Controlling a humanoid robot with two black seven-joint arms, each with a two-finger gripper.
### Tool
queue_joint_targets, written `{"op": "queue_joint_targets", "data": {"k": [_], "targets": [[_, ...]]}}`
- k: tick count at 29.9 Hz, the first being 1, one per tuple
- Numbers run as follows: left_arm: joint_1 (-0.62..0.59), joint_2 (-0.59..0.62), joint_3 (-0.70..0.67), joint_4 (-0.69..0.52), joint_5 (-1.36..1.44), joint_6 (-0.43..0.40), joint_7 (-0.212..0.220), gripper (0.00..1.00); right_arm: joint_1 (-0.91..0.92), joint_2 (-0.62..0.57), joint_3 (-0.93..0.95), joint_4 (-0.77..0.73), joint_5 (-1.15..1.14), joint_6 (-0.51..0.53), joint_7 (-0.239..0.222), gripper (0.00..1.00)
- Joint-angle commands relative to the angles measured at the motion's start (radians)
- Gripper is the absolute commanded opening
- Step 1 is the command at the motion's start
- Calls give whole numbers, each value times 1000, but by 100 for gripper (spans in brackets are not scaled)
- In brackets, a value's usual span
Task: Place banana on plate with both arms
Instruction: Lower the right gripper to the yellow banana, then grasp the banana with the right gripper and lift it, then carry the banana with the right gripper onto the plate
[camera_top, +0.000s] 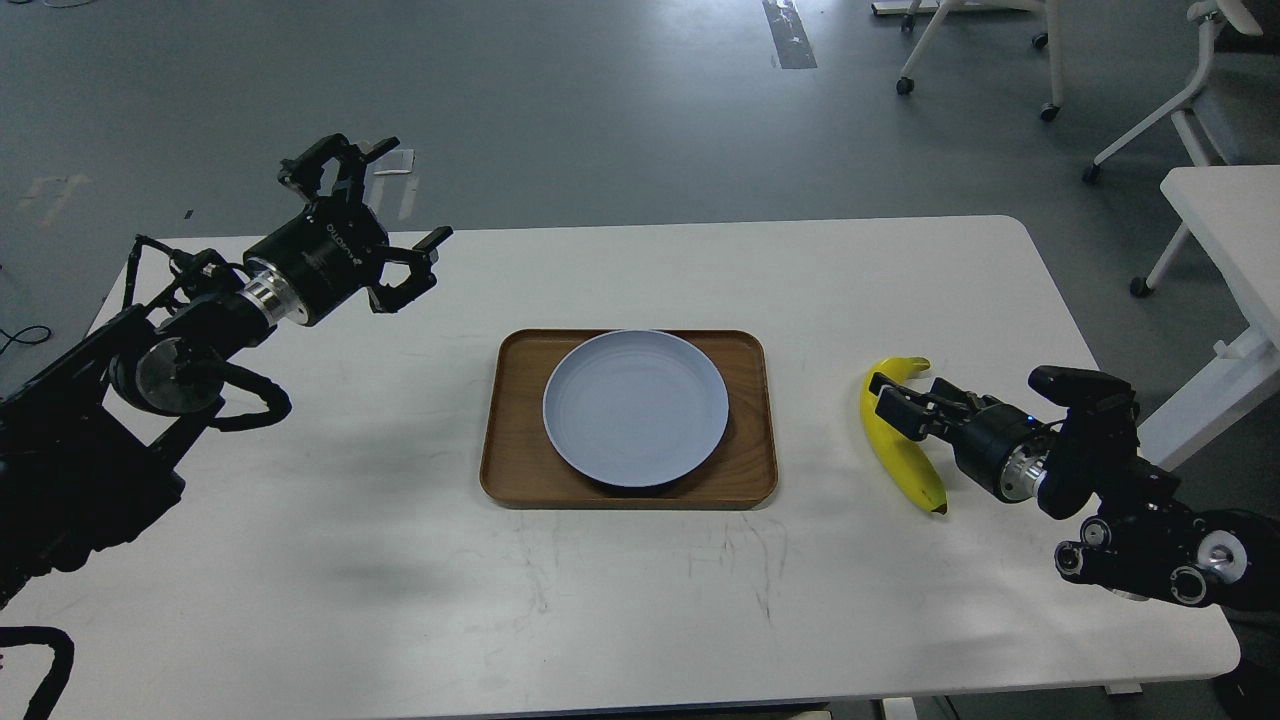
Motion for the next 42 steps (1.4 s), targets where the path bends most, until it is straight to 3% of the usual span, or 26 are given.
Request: {"op": "queue_joint_targets", "data": {"k": [1,6,11,17,23,27,34,42], "targets": [[0,12,0,0,0,0,0,98,11,23,-33,-13,2,0,-5,86],[2,18,2,0,0,0,0,98,12,23,-70,-19,2,0,-21,73],[8,20,0,0,0,0,0,98,12,23,-88,-21,2,0,-21,46],[9,21,0,0,0,0,0,98,27,41,-84,-22,6,0,-21,29],[9,25,0,0,0,0,0,98,122,35,-76,-16,17,0,-6,24],[9,22,0,0,0,0,0,98,201,60,-76,-18,31,0,54,23],[8,26,0,0,0,0,2,98,308,294,-212,-41,89,1,137,23],[9,28,0,-2,0,0,0,98,314,472,-338,-163,98,4,150,23]]}}
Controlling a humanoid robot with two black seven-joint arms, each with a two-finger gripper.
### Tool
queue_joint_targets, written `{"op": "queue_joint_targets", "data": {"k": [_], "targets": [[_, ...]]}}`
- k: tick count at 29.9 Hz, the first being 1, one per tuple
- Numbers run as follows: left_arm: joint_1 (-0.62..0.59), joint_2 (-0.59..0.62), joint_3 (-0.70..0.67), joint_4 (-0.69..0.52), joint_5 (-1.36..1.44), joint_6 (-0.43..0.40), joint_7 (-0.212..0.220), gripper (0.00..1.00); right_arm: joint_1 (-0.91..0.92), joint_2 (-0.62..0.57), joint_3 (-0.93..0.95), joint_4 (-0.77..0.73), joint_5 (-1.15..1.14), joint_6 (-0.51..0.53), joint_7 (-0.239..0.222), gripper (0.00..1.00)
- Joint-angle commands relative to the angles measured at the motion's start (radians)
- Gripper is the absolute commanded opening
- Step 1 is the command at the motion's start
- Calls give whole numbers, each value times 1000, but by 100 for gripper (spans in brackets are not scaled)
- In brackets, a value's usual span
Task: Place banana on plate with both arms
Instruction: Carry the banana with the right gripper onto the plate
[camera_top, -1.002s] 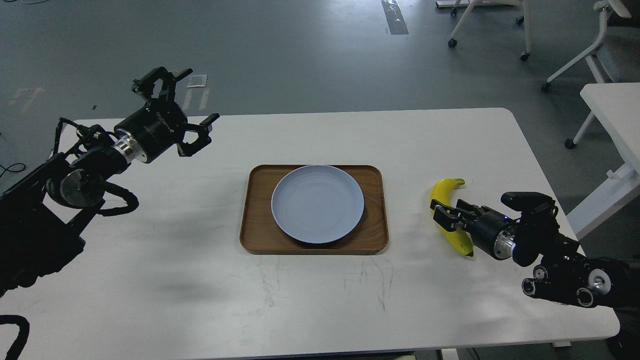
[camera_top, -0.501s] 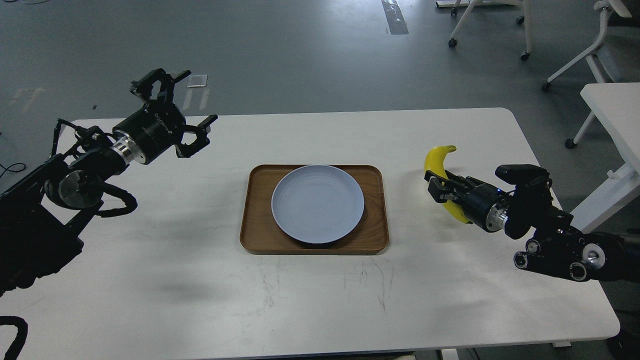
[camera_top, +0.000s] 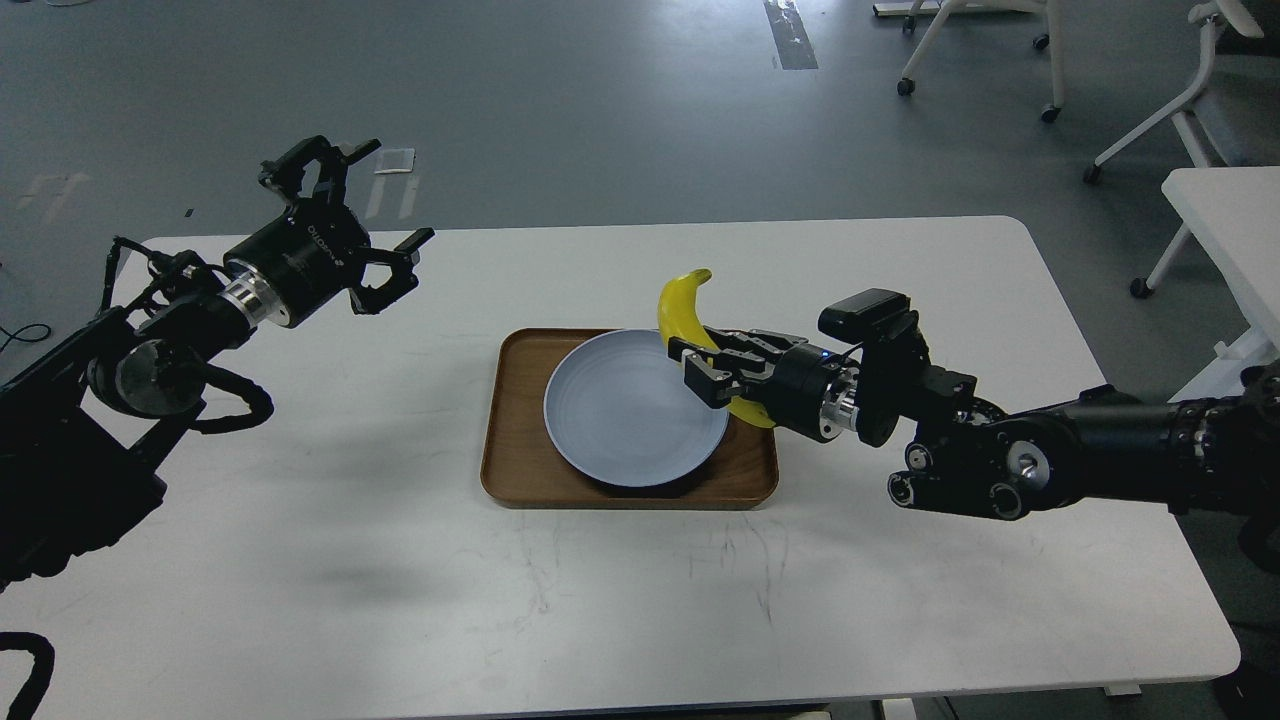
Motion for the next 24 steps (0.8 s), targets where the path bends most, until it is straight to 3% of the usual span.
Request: {"op": "queue_joint_targets", "data": {"k": [1,11,14,16,19,20,24], "targets": [[1,2,0,-1,0,0,0,98,-2,55,-44,-46,0,2,0,23],[1,25,-2,-1,0,0,0,98,-28,81,-42,-97,14,2,0,24],[1,29,-2,-5,0,0,0,98,-25,95,-36,-94,54,2,0,29],[1,41,-2,-20,0,0,0,98,-23,110,-33,-98,76,0,0,41],[2,57,-2,-30,0,0,0,98,-20,136,5,-97,86,-1,-3,69],[1,58,-3,-30,0,0,0,98,-20,147,25,-97,86,-1,-6,86],[2,63,-3,-33,-2,0,0,98,-14,154,33,-91,86,-1,-11,97]]}}
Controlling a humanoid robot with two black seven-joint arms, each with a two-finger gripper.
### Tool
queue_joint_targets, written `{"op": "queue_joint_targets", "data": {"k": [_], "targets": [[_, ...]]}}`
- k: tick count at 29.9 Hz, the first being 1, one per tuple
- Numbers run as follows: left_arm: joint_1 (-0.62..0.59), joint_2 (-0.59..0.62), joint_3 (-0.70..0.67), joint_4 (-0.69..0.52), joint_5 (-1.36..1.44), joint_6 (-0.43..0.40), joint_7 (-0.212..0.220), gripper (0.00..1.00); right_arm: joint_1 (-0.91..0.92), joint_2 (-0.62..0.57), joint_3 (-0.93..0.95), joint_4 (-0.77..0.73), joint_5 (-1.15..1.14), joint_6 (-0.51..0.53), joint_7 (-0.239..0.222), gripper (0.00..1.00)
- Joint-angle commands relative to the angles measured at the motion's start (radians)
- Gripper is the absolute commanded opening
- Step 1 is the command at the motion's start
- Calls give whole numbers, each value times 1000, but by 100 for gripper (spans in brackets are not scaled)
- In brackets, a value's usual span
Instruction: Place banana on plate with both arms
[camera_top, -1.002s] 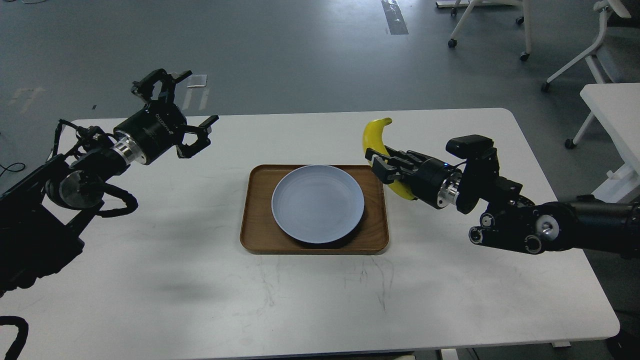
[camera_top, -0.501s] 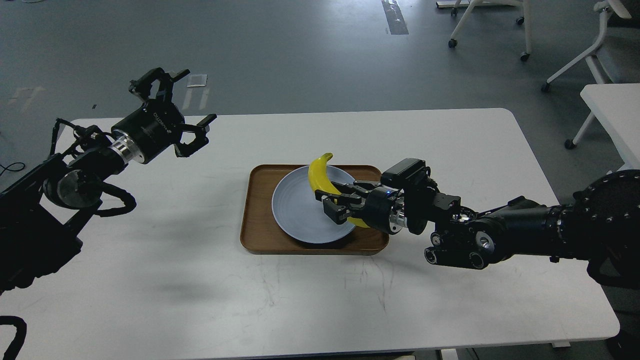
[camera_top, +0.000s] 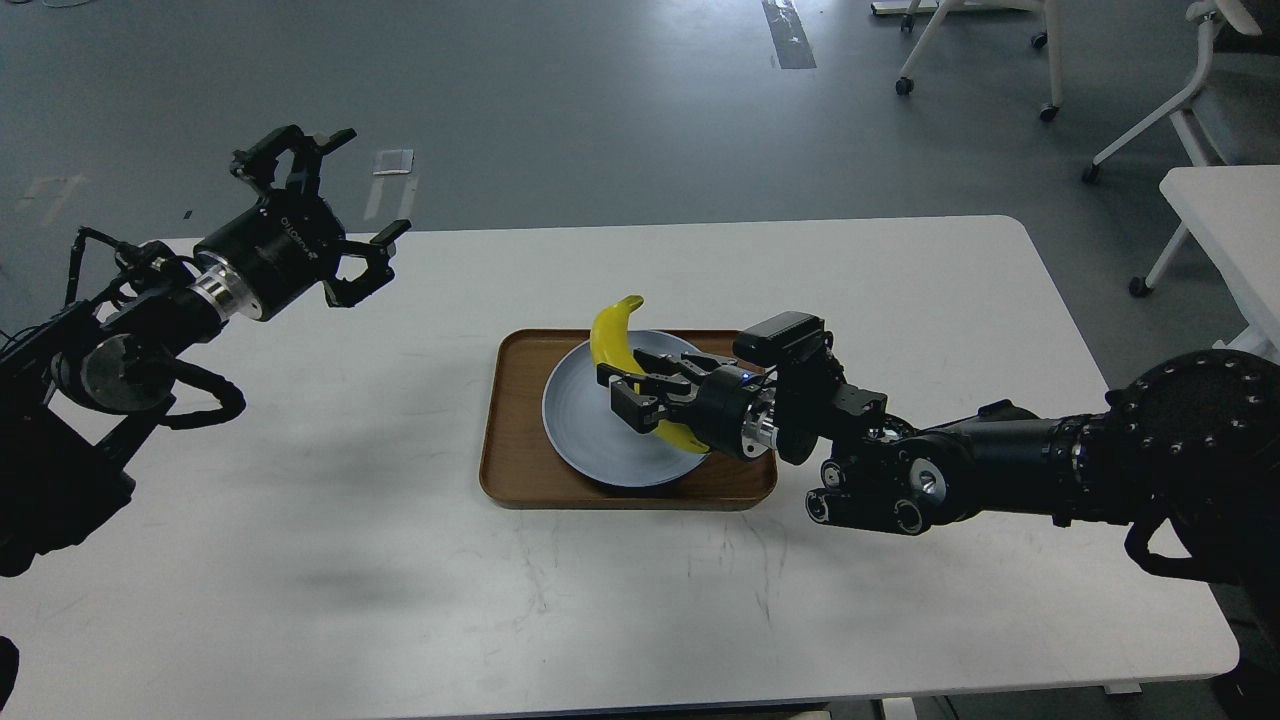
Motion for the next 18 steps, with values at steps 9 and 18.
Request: {"op": "queue_joint_targets", "data": {"k": [9,18], "targets": [[11,19,-1,-26,-1,0,0,98,56,-101,24,48,0,-1,-3,99],[13,-19,-16,-21,-12,0,0,98,36,-247,392,92,228,6,-3,98]]}}
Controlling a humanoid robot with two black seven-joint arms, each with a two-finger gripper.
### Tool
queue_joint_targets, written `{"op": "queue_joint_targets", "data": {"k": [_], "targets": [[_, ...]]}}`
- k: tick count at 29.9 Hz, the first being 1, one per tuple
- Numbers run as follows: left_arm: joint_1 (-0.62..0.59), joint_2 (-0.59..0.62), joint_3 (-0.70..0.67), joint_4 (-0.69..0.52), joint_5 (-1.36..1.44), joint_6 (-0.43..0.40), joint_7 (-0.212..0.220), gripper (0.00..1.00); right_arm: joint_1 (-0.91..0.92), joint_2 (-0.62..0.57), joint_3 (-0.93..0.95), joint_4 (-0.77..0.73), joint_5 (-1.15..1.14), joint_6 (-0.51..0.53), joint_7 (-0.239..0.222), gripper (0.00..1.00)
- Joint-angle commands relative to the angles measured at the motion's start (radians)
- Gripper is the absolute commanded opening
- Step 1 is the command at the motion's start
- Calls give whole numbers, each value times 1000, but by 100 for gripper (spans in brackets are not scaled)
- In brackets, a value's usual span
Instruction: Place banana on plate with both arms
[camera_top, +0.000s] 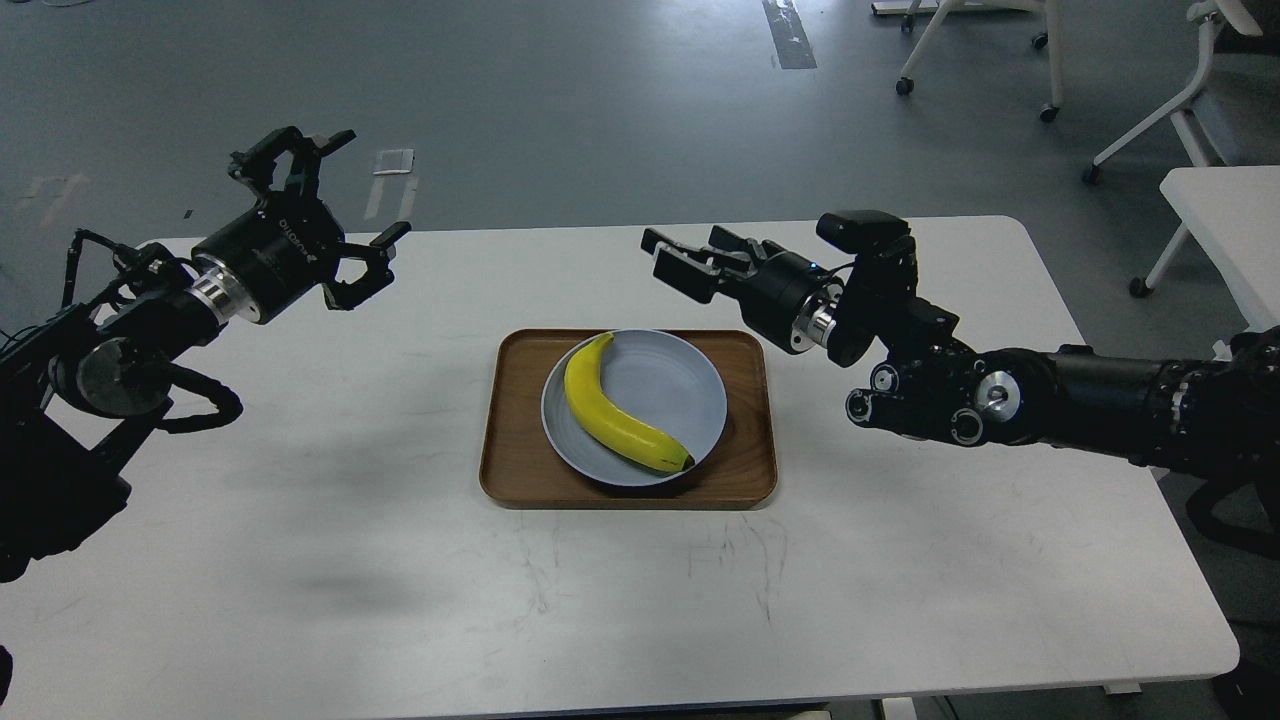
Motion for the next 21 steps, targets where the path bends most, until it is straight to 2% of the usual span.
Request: {"op": "queue_joint_targets", "data": {"k": [1,5,9,12,17,19,21], "targets": [[0,-30,-10,11,-7,0,-2,98,-23,-52,167,56,207,9,2,98],[0,-53,-12,14,-7,0,-2,98,-52,-92,273,126,408,61,0,98],[0,-73,-12,14,-7,0,-3,98,-130,-126,483,180,705,226,-9,99],[2,-76,-12,14,-7,5,-3,98,-158,-138,530,182,798,274,-24,100],[15,-78,-13,11,-9,7,-6,98,-186,-160,564,180,815,369,-26,100],[38,-72,-13,8,-9,5,-28,98,-205,-178,581,179,812,478,-26,99],[49,-64,-13,5,-9,2,-32,98,-209,-192,578,174,807,500,-26,99]]}}
